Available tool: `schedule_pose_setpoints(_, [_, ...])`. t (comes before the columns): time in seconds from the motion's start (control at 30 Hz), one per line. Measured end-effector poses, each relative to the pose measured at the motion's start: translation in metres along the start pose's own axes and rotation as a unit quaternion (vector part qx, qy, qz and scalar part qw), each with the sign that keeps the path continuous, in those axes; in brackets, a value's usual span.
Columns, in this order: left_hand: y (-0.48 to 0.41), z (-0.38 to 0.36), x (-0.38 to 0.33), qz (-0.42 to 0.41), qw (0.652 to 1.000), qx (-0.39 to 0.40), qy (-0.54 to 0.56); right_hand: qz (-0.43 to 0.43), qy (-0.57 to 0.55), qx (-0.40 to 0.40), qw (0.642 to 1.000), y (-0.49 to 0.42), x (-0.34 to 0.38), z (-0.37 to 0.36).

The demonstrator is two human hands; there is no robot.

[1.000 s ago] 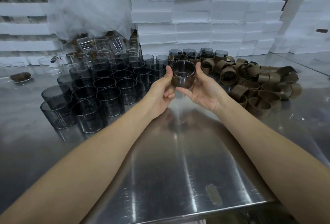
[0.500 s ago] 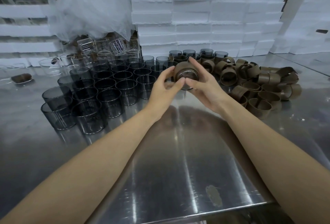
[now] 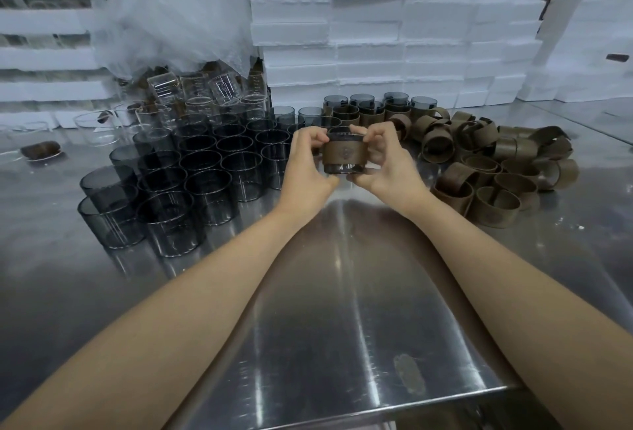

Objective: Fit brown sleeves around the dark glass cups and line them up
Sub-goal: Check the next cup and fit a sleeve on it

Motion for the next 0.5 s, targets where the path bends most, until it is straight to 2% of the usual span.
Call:
schedule_pose_setpoints(0.17, [-0.0006, 0.0005, 0.0008, 0.045, 0.997, 0.052, 0.045, -0.034, 0.004, 0.000, 0.999, 0.0000, -0.0045, -0.0002])
schedule_pose_setpoints(0.33, [-0.0002, 0.0019, 0.0039, 0.073, 0.991, 0.054, 0.094, -0.049, 0.027, 0.002, 0.998, 0.0012, -0.0082, 0.0011])
schedule_pose_setpoints(0.5, [0.0001, 0.0016, 0.0043, 0.074, 0.992, 0.052, 0.092, -0.045, 0.023, 0.010, 0.999, 0.0032, -0.0065, 0.0022])
Point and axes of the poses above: each hand's wrist, its own y-axis away from the middle knuckle, its own z-axis out of the back of the hand, x = y × z, the point moved 1 cm from there along -y, towards the middle knuckle, and after that the axes turned 10 degrees about y, right-handed, at the moved point
